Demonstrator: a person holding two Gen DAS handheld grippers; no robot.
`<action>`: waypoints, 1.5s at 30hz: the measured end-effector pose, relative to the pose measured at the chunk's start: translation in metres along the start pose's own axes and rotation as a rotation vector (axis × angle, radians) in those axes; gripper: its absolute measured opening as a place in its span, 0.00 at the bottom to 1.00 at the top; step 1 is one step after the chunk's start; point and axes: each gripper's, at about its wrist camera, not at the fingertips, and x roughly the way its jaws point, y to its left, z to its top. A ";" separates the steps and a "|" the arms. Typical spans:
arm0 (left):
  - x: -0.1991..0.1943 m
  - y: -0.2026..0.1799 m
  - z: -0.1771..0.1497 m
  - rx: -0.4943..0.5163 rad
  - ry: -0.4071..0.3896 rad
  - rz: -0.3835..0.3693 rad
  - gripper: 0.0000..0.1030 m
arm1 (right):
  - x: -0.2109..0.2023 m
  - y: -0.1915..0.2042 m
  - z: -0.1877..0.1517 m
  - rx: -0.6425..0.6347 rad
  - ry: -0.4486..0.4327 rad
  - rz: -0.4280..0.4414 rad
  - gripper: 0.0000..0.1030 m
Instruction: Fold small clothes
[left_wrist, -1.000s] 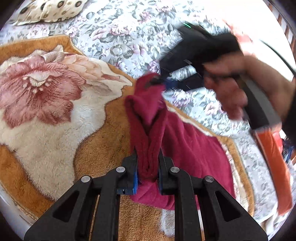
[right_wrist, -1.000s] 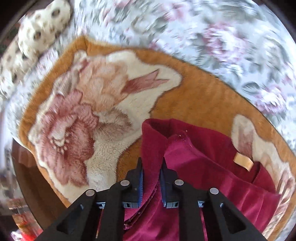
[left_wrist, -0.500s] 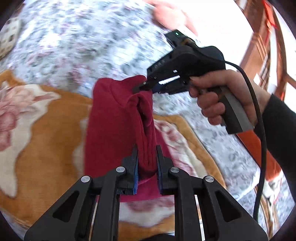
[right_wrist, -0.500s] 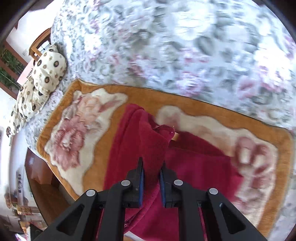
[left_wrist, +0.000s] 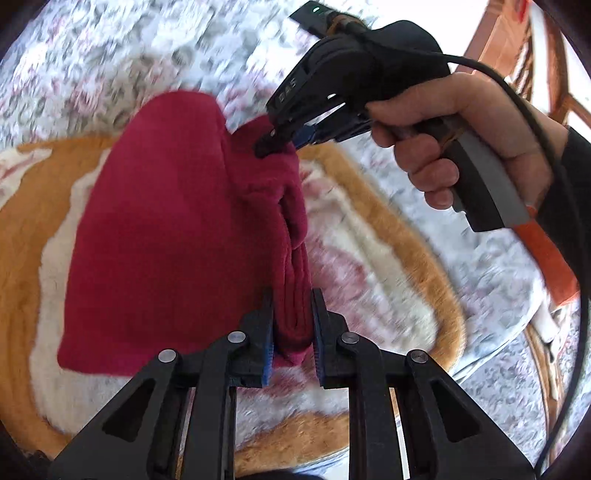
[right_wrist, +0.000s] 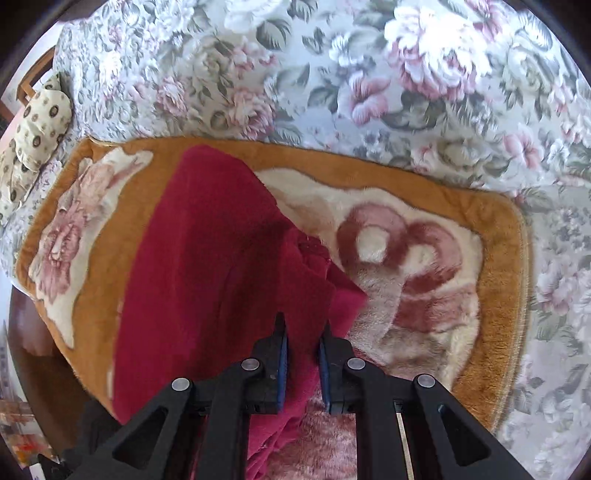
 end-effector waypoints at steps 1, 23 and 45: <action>0.001 0.005 -0.002 -0.019 0.021 0.000 0.18 | 0.009 -0.003 -0.003 0.012 -0.008 0.007 0.14; -0.025 0.083 0.002 -0.109 0.040 -0.004 0.31 | -0.030 0.068 -0.131 -0.359 -0.461 0.025 0.21; 0.062 0.100 0.172 -0.069 0.114 0.006 0.29 | -0.007 0.054 -0.177 -0.337 -0.501 -0.067 0.28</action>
